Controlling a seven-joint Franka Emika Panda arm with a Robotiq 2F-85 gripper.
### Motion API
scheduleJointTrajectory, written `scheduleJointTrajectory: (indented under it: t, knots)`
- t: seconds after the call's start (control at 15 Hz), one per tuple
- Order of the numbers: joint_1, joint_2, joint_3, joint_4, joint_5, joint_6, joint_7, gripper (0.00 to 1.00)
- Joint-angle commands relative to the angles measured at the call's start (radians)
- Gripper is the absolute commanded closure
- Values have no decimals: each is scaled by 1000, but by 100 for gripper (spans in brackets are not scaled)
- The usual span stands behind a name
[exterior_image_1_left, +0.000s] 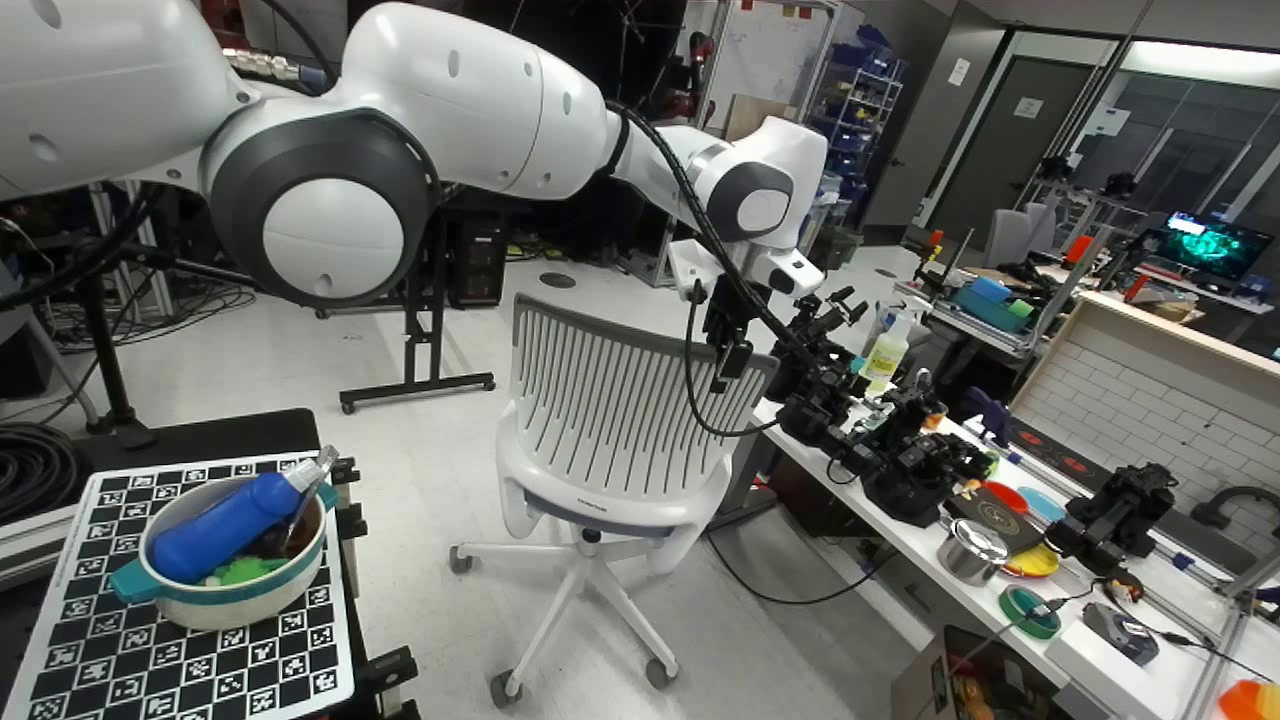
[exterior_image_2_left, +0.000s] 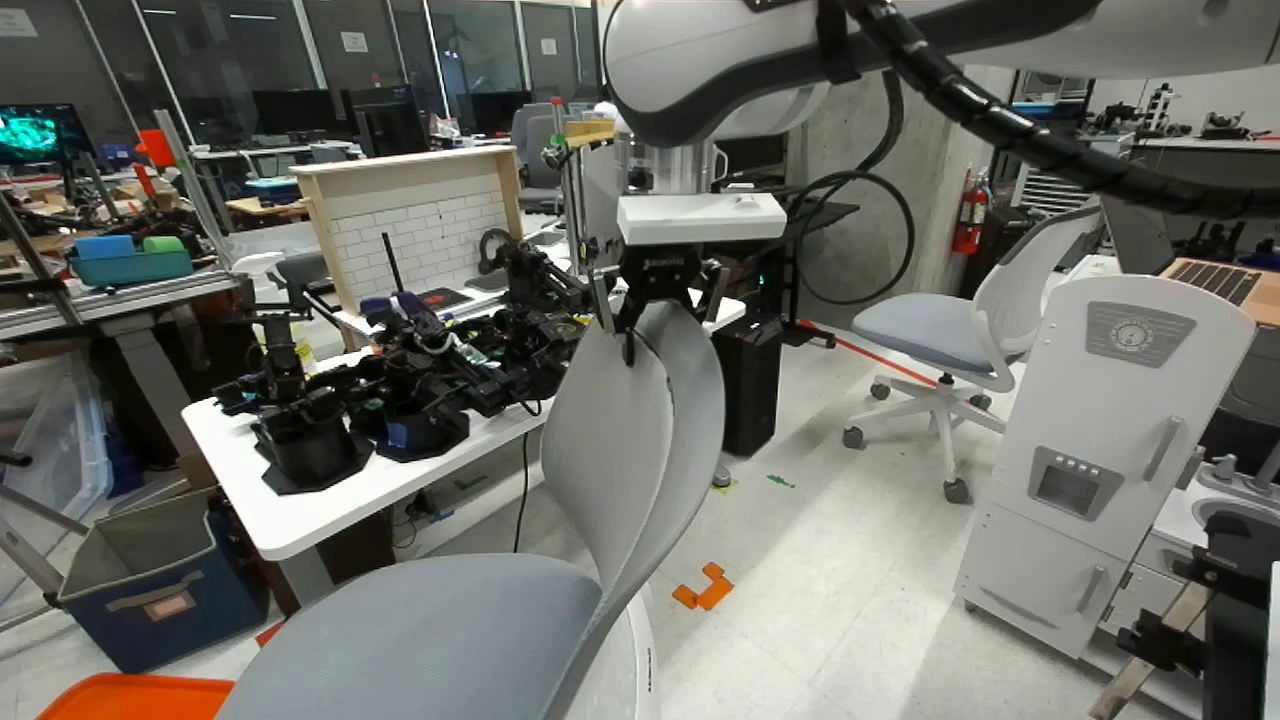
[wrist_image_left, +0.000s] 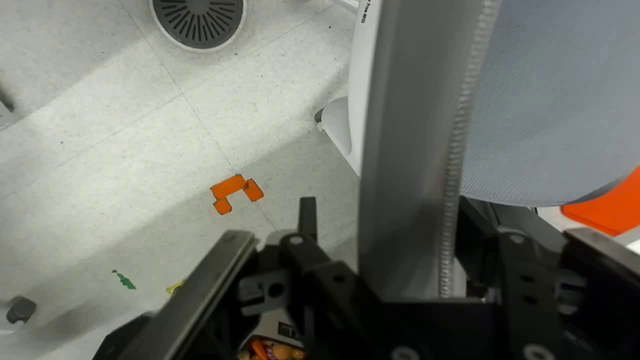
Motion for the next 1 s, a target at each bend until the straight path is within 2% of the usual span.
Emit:
scheduleJointTrajectory:
  t: [0.0,0.27,0.33,0.4,0.6,0.93]
  knots:
    - [9,-1,-20,-11,-33,42,-5,66]
    - [17,14,-17,-15,-33,58,-1,95]
    - [16,13,-16,-20,-31,60,-1,98]
    - [10,14,-15,-22,-28,60,-1,95]
    - [-1,26,-10,-20,-17,53,12,95]
    - [52,26,-16,-26,-21,37,115,95]
